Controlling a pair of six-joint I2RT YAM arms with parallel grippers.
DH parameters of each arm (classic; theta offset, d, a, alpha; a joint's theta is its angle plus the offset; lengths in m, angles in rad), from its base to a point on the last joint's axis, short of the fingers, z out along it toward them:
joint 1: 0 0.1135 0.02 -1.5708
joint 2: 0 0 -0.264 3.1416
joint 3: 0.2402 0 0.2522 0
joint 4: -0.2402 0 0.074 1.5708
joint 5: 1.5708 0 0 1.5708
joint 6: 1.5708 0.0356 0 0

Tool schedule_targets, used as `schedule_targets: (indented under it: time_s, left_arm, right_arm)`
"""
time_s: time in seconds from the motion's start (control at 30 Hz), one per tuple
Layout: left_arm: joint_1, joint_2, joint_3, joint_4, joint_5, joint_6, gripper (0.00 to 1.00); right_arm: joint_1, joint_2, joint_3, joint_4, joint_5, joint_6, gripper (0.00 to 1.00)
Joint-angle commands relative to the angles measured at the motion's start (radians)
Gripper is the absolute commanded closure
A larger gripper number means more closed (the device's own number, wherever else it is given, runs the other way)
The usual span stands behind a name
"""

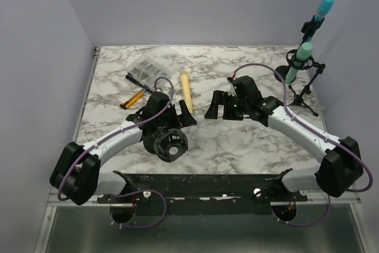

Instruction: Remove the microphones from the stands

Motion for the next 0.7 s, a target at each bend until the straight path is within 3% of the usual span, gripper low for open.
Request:
schedule_targets:
  time_s: [0.0,0.1,0.2,0.3,0.37,0.43,0.53,0.57,0.67]
  left_arm:
    - [-0.011,0.140,0.124,0.407,-0.009,-0.060,0.01]
    - [0.000,0.265,0.213,0.433,0.012,-0.033,0.02]
    - [0.002,0.398,0.233,0.586,0.078,-0.070,0.02]
    - [0.012,0.506,0.251,0.666,0.127,-0.069,0.03]
    - [0.042,0.531,0.282,0.618,0.139,-0.040,0.02]
    - [0.095,0.534,0.317,0.570,0.180,-0.027,0.01]
    - [0.150,0.501,0.338,0.502,0.244,-0.029,0.01]
    - [0.159,0.487,0.355,0.460,0.251,-0.009,0.02]
    - [0.180,0.469,0.396,0.373,0.281,0.020,0.01]
  right_arm:
    - [-0.002,-0.070,0.043,-0.126,0.221,-0.014,0.00]
    - [-0.004,-0.062,0.040,-0.137,0.165,-0.025,0.00]
    - [-0.003,-0.078,0.022,-0.102,-0.008,-0.066,0.00]
    - [0.023,-0.156,-0.021,0.067,-0.262,-0.046,0.00]
    - [0.048,-0.153,-0.063,0.241,-0.399,0.104,0.00]
    - [0.047,-0.100,-0.116,0.335,-0.354,0.352,0.00]
    - [0.108,-0.076,-0.227,0.634,-0.268,0.624,0.00]
    - [0.113,-0.063,-0.238,0.720,-0.254,0.648,0.00]
    - [0.144,-0.020,-0.226,0.730,-0.152,0.596,0.00]
